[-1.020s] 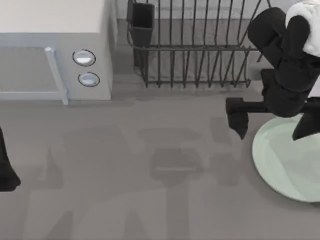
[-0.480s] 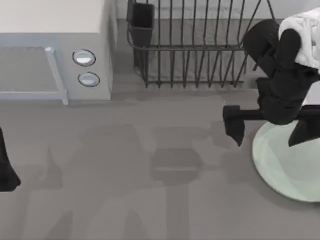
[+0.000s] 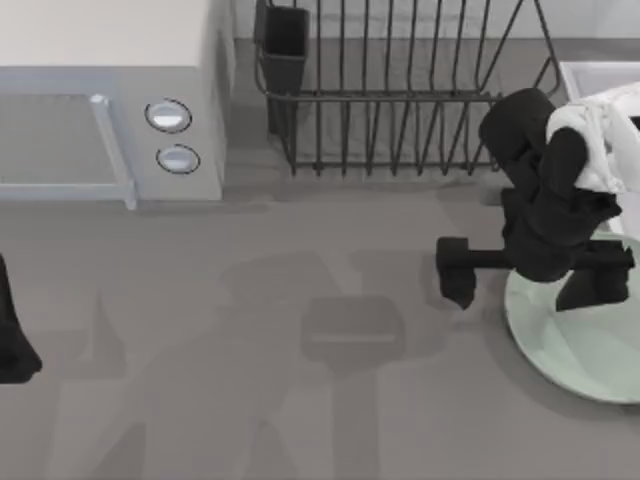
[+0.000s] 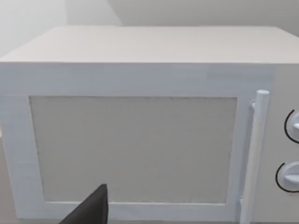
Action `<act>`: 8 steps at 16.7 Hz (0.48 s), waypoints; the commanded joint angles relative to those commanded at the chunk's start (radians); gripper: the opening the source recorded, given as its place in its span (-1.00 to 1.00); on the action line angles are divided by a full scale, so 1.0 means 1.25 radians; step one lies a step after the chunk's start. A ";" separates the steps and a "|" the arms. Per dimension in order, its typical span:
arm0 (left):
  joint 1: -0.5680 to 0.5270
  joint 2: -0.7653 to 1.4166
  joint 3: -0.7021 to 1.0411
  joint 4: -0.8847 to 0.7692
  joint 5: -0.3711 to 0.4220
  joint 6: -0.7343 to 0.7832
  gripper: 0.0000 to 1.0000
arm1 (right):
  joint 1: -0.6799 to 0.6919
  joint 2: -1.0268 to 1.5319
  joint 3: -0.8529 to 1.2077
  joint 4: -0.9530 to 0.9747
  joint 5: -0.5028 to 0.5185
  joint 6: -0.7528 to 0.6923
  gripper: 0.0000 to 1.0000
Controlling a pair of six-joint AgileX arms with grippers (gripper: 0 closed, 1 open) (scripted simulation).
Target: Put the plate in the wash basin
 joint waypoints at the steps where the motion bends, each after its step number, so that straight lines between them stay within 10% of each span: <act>1: 0.000 0.000 0.000 0.000 0.000 0.000 1.00 | 0.000 0.000 -0.001 0.001 0.000 0.000 1.00; 4: 0.000 0.000 0.000 0.000 0.000 0.000 1.00 | 0.000 0.000 -0.001 0.001 0.000 0.000 1.00; 8: 0.000 0.000 0.000 0.000 0.000 0.000 1.00 | 0.000 0.000 -0.001 0.001 0.000 0.000 0.40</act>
